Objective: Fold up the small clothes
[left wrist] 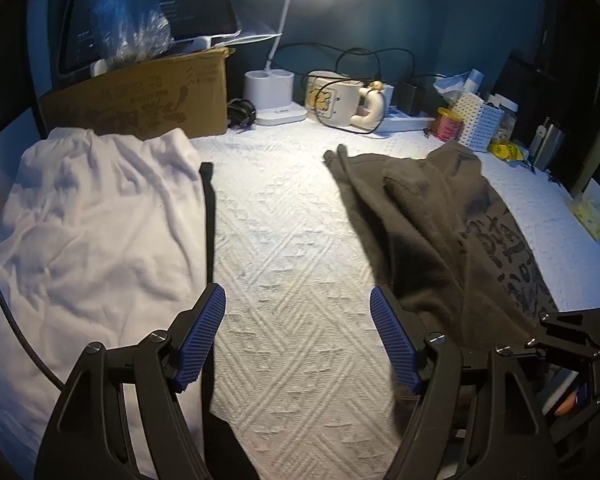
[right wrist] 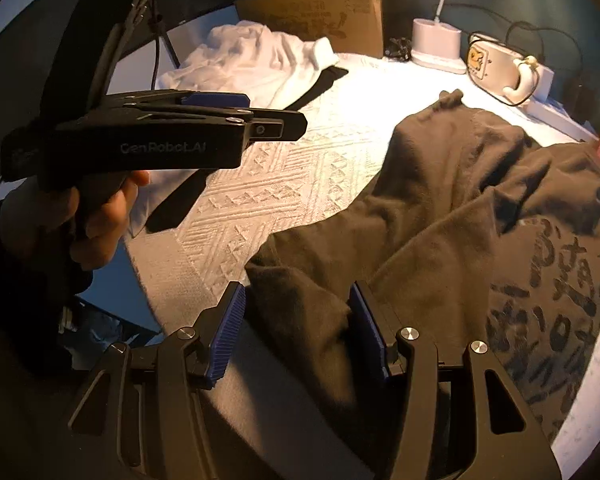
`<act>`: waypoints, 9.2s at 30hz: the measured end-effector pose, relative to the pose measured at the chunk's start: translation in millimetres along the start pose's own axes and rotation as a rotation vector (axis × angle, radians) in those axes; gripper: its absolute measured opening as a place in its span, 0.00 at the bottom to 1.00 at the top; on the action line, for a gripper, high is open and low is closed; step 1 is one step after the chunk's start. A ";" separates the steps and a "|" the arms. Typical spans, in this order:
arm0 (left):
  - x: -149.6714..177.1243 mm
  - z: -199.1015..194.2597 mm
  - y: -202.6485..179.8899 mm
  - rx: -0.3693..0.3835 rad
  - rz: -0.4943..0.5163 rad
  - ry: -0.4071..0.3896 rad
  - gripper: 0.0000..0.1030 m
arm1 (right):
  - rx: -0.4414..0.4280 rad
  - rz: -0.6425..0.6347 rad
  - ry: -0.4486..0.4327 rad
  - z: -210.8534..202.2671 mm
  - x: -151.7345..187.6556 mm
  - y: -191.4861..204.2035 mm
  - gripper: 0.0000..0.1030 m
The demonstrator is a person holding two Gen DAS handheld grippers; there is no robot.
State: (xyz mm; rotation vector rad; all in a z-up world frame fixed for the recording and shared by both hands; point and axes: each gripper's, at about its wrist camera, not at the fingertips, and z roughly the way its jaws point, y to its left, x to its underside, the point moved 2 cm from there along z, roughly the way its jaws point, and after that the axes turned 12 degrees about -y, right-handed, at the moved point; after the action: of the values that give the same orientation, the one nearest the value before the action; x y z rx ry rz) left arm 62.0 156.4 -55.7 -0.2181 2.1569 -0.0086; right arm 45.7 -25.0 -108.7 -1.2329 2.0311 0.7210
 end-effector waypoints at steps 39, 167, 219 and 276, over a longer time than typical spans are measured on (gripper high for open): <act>65.2 -16.0 -95.5 0.142 0.130 0.199 0.01 | 0.450 0.239 -0.182 -108.9 123.4 -109.7 0.55; -31.9 57.4 -71.6 0.214 0.007 0.110 0.13 | 0.421 0.368 -0.201 -54.7 -7.5 -257.0 0.36; 51.7 -23.1 -96.7 0.321 0.059 0.214 0.04 | 0.351 0.337 -0.093 -98.7 100.0 -129.4 0.36; -36.7 33.5 -103.8 -0.004 0.054 -0.004 0.45 | 0.462 0.243 -0.173 -123.4 45.9 -198.0 0.41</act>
State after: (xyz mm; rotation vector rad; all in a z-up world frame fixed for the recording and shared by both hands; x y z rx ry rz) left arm 125.6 62.7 -35.1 -0.1620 2.1587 0.0272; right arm 179.0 -220.9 -88.6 -0.6476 2.0671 0.4123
